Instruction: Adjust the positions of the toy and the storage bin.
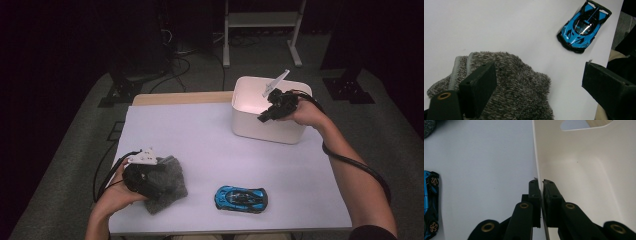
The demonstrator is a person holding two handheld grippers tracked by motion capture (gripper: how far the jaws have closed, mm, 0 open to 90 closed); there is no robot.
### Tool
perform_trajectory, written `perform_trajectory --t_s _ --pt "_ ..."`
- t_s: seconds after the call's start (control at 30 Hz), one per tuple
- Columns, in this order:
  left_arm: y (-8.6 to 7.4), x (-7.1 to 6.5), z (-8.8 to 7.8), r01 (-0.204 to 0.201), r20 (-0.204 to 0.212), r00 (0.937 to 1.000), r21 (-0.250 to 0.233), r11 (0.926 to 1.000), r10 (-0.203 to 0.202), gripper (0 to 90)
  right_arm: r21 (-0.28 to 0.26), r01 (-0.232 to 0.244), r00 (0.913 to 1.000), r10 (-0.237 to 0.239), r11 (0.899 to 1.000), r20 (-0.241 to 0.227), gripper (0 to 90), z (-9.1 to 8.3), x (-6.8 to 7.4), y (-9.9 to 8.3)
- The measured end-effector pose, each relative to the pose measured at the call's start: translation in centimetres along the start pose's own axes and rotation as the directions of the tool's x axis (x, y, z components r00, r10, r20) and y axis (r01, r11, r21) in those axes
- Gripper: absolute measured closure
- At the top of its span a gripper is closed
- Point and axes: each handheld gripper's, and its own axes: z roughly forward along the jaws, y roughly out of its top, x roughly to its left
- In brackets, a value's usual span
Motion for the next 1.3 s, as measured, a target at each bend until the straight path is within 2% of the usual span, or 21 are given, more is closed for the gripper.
perform_trajectory --t_s 0.23,0.5,0.63,0.97,1.13,1.3 --pt "0.1 0.0 0.0 -0.004 0.001 1.0 -0.001 1.0 0.004 11.8 -0.009 0.024 0.9994 -0.024 1.0 -0.026 86.7 0.1 0.6 0.3" --pt "0.0 -0.1 -0.1 -0.003 0.003 1.0 -0.002 1.0 0.003 11.7 -0.014 0.055 0.9967 -0.056 0.998 -0.059 86.7 0.5 2.3 0.9" --pt "0.1 -0.2 0.0 -0.006 0.004 1.0 -0.001 1.0 0.006 11.8 -0.019 0.086 0.9931 -0.088 0.996 -0.078 86.7 0.7 3.5 1.2" --pt "0.3 -0.5 0.4 -0.015 0.012 0.9998 0.009 0.9999 0.014 11.8 -0.038 0.157 0.9793 -0.16 0.987 -0.123 86.7 1.3 6.4 2.0" --pt "0.2 -0.5 0.6 -0.011 0.019 0.9998 0.017 0.9998 0.01 11.8 -0.039 0.195 0.9692 -0.199 0.98 -0.146 86.6 1.7 7.9 2.7" --pt "0.2 -0.5 0.6 -0.013 0.019 0.9997 0.017 0.9998 0.012 11.7 -0.041 0.241 0.9547 -0.245 0.97 -0.169 86.3 2.0 9.3 3.4"
